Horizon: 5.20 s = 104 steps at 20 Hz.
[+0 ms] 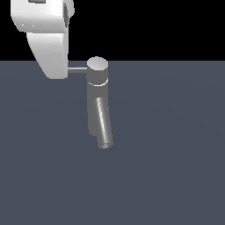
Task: Turn on the faucet by rotating a designated handle.
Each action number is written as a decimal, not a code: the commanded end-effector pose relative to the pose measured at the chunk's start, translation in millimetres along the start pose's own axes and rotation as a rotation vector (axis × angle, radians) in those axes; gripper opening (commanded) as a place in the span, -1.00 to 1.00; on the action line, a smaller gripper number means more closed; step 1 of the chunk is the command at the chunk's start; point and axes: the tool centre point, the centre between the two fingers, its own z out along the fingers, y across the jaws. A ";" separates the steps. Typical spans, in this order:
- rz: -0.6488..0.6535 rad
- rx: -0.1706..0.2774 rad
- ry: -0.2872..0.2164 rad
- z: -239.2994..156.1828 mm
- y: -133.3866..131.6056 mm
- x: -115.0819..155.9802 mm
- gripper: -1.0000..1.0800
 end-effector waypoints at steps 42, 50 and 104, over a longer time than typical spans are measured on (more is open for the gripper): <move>-0.006 0.004 -0.003 -0.6 67.8 12.2 -1.00; -0.005 0.003 -0.002 -0.5 76.1 18.7 -1.00; -0.005 0.003 -0.003 -0.6 105.7 80.3 -1.00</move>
